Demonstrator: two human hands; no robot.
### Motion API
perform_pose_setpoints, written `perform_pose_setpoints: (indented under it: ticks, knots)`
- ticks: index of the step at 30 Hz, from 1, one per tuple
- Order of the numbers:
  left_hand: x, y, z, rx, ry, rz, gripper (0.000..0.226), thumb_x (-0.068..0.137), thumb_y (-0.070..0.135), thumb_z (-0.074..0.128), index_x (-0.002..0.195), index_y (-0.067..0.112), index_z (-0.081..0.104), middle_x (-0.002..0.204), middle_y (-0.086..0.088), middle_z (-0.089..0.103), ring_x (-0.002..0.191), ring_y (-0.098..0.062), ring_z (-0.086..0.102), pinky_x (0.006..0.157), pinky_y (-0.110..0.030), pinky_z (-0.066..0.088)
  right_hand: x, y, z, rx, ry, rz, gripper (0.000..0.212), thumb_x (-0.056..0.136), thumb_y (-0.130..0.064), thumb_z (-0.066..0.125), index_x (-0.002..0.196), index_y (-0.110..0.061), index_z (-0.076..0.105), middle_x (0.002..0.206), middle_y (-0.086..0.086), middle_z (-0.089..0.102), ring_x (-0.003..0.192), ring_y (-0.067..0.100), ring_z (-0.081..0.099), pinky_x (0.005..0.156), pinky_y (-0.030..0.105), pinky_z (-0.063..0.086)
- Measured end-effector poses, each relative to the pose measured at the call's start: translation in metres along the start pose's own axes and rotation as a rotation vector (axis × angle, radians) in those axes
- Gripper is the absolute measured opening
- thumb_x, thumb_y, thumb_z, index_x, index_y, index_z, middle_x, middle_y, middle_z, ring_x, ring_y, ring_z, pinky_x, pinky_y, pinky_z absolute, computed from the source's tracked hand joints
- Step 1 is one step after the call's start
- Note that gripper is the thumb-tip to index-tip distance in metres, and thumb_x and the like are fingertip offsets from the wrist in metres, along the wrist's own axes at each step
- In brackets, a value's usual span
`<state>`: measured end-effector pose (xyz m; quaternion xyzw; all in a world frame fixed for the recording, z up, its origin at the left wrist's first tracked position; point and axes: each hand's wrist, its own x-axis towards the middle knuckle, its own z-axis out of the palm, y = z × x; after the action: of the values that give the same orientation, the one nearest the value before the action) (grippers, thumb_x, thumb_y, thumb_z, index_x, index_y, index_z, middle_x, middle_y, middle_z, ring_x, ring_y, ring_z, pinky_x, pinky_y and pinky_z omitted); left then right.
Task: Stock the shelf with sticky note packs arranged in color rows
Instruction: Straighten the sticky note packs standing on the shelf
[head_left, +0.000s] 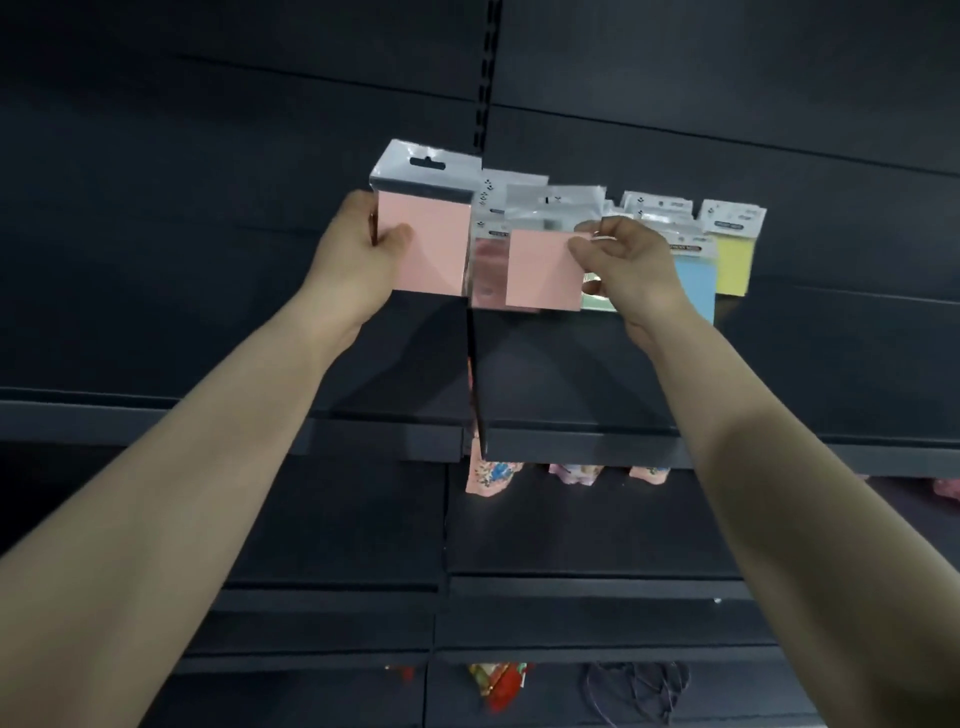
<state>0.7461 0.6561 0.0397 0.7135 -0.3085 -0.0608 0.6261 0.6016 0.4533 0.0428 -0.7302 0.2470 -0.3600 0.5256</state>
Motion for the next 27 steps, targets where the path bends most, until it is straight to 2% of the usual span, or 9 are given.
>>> perform_pose_setpoints:
  ticks: [7,9,11,14,17,21,24,27]
  knots:
    - [0.015,-0.007,-0.011,-0.020,0.015,0.000,0.019,0.099,0.017,0.047,0.117,0.023,0.047,0.110,0.010,0.061,0.098,-0.001,0.058,0.082,-0.019,0.047,0.023,0.014,0.026,-0.035,-0.082,0.034,0.010,0.090,-0.007,0.064,0.090,-0.016,0.061,0.079,0.004,0.064,0.063,0.011,0.059,0.058,0.026,0.050]
    - [0.018,-0.008,-0.012,-0.021,0.012,0.005,0.018,0.099,0.017,0.047,0.116,0.023,0.047,0.108,0.011,0.062,0.096,0.000,0.058,0.078,-0.016,0.046,0.026,0.020,0.029,-0.057,-0.085,0.038,0.013,0.090,-0.006,0.065,0.086,-0.016,0.058,0.077,0.004,0.061,0.058,0.010,0.056,0.055,0.025,0.049]
    - [0.019,-0.009,-0.011,-0.023,0.009,0.008,0.017,0.099,0.016,0.047,0.116,0.022,0.048,0.106,0.012,0.062,0.094,0.001,0.059,0.074,-0.014,0.046,0.031,0.027,0.031,-0.125,-0.056,0.023,0.019,0.088,-0.006,0.066,0.079,-0.017,0.052,0.075,0.004,0.058,0.061,0.012,0.057,0.057,0.026,0.054]
    - [0.021,-0.011,-0.008,-0.028,-0.001,0.013,0.016,0.099,0.016,0.047,0.114,0.022,0.048,0.105,0.011,0.062,0.094,-0.001,0.060,0.077,-0.017,0.046,0.038,0.035,0.032,-0.365,0.012,-0.077,0.014,0.082,-0.012,0.070,0.084,-0.015,0.056,0.076,0.001,0.058,0.068,0.018,0.060,0.068,0.030,0.054]
    - [0.022,-0.012,-0.006,-0.028,-0.013,0.020,0.018,0.099,0.016,0.048,0.116,0.021,0.049,0.107,0.009,0.063,0.096,-0.003,0.060,0.079,-0.018,0.047,0.044,0.036,0.033,-0.529,0.051,-0.221,0.017,0.078,-0.010,0.072,0.086,-0.020,0.061,0.087,0.002,0.062,0.068,0.013,0.056,0.067,0.021,0.046]
    - [0.022,-0.014,-0.004,-0.027,-0.031,0.021,0.020,0.099,0.016,0.048,0.118,0.021,0.049,0.110,0.007,0.063,0.100,-0.005,0.060,0.082,-0.020,0.049,0.052,0.037,0.038,-0.645,0.078,-0.337,0.020,0.078,-0.009,0.069,0.076,-0.025,0.059,0.089,0.002,0.063,0.070,0.015,0.056,0.069,0.025,0.047]
    - [0.021,-0.017,-0.001,-0.023,-0.045,0.022,0.018,0.098,0.017,0.049,0.116,0.022,0.050,0.112,0.005,0.064,0.102,-0.008,0.061,0.085,-0.023,0.049,0.053,0.037,0.042,-0.696,0.067,-0.376,0.017,0.080,-0.006,0.065,0.079,-0.022,0.059,0.088,-0.001,0.061,0.072,0.015,0.054,0.069,0.024,0.043]
    - [0.020,-0.019,0.001,-0.017,-0.054,0.016,0.020,0.098,0.017,0.050,0.118,0.022,0.051,0.113,0.005,0.064,0.102,-0.008,0.061,0.086,-0.024,0.050,0.053,0.036,0.042,-0.699,0.080,-0.400,0.009,0.082,-0.007,0.064,0.082,-0.016,0.063,0.084,-0.002,0.063,0.071,0.015,0.056,0.070,0.028,0.048]
